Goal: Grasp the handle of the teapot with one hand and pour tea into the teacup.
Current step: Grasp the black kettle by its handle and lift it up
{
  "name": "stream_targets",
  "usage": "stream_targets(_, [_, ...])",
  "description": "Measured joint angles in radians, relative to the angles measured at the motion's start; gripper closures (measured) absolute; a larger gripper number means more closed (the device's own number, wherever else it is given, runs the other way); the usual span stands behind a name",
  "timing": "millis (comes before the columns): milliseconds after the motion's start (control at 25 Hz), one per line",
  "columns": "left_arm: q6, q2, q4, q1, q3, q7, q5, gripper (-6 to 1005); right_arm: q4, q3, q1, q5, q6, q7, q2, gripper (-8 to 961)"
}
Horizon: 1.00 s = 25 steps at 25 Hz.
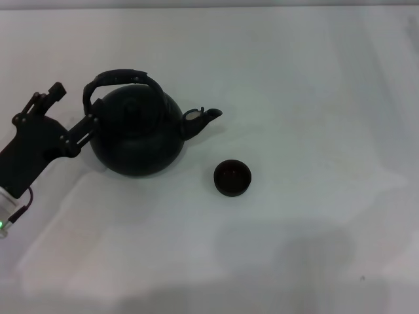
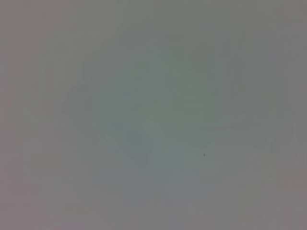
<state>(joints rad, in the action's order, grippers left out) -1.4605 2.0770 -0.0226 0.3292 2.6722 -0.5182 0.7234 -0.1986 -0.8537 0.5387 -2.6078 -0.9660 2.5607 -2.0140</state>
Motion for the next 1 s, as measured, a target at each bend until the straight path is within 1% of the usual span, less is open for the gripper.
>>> stream_targets(320, [0.031,0.000,0.002,0.018,0.002,0.028,-0.008,163,0.000,0.001,0.001,0.000,0.000,-0.010,-0.003,119])
stream_targets(520, [0.044,0.002,0.012,0.021,0.002,0.028,-0.014,336,0.002,0.001,0.003,0.000,-0.002,-0.012,-0.005,119])
stream_targets(880, [0.068,0.001,0.030,0.027,-0.006,0.028,-0.006,586,0.012,-0.005,0.005,0.001,-0.011,-0.014,-0.008,119])
stream_targets(1000, [0.069,0.001,0.030,0.034,-0.006,0.028,-0.005,692,0.013,-0.006,0.006,0.002,-0.012,-0.014,-0.007,119])
